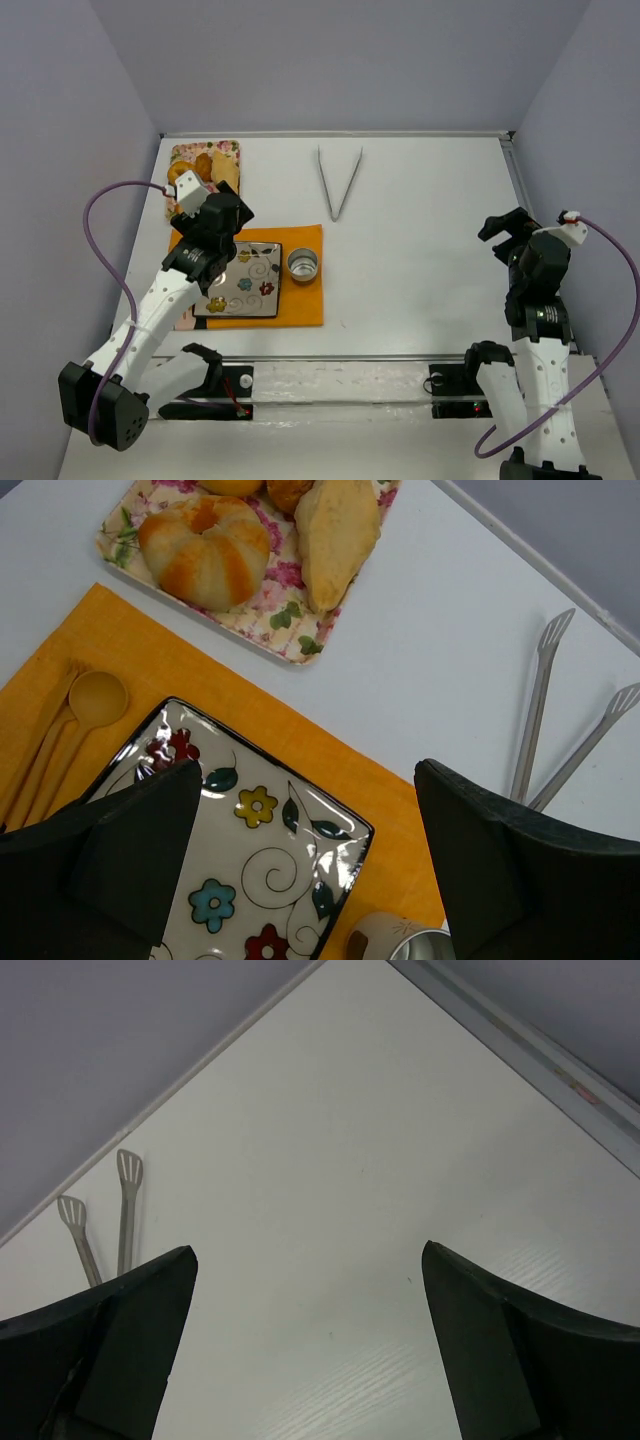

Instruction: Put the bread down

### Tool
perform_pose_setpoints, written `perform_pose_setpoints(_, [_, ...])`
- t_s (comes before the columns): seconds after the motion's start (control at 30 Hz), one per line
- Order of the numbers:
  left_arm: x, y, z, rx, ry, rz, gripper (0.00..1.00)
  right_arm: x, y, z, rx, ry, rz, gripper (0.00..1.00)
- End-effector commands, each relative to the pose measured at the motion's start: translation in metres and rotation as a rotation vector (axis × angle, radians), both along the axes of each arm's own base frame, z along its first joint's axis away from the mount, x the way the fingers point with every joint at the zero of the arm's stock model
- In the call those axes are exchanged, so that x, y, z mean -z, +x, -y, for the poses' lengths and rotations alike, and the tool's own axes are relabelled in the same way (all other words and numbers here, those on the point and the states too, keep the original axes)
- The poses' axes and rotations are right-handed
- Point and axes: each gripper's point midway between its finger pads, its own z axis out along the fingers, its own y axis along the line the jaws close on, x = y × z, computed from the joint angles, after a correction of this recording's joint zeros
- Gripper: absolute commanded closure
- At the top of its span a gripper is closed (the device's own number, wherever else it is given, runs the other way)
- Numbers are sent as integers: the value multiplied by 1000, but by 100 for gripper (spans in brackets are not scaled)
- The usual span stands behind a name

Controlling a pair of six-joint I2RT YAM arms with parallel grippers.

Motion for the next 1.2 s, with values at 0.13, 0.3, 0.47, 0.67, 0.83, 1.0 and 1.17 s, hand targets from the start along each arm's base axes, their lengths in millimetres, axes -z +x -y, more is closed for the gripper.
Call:
perform_pose_setpoints(0.13, [-17, 5, -8, -60, -6, 48, 1, -14, -4, 1, 9, -12, 55, 0])
perform_pose_setpoints(0.3, [-14, 13, 1, -13, 7, 22, 1, -11, -3, -1, -11, -27, 42, 0])
perform_pose_setpoints(0.47, [-16, 40, 39, 180, 14, -1, 1, -6, 2, -5, -41, -31, 13, 0])
perform_pose_setpoints(0.67, [-22, 87, 130, 475, 128, -95, 1, 1, 8, -8, -73, -38, -24, 0])
perform_pose_setpoints(0.83, [-12, 134, 187, 654, 136, -147, 1, 0, 7, -11, -88, -44, -19, 0])
perform_pose_setpoints(1.0, [22, 156, 236, 791, 199, -228, 1, -3, 3, -10, -88, -57, -14, 0])
perform_pose_setpoints(1.17, [58, 167, 254, 794, 195, -340, 1, -3, 1, -7, -72, -62, -8, 0])
